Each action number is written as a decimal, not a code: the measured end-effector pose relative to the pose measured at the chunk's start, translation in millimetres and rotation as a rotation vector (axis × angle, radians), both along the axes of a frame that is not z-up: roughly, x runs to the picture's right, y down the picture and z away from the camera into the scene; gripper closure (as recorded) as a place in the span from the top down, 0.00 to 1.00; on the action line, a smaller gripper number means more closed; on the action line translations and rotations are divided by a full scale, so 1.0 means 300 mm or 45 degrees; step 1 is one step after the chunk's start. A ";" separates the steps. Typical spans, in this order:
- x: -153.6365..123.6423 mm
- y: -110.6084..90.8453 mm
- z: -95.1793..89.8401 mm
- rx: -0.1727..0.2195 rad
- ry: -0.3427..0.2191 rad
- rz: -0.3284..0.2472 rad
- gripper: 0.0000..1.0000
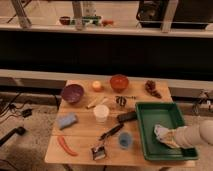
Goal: Wipe tray with towel
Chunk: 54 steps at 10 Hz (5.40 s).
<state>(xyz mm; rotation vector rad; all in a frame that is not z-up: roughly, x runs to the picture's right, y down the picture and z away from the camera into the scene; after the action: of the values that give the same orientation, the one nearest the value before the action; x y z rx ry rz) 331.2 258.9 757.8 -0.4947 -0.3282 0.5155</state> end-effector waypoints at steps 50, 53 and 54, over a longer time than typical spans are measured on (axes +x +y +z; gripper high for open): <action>-0.014 -0.289 0.246 0.074 0.043 -0.028 0.00; -0.138 -0.197 0.151 0.071 -0.078 -0.028 0.00; -0.170 -0.156 0.103 0.072 -0.122 -0.025 0.00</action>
<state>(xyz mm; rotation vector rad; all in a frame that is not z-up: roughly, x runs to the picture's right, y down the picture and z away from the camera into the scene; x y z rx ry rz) 280.2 212.0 788.8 -0.4682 -0.4279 0.4635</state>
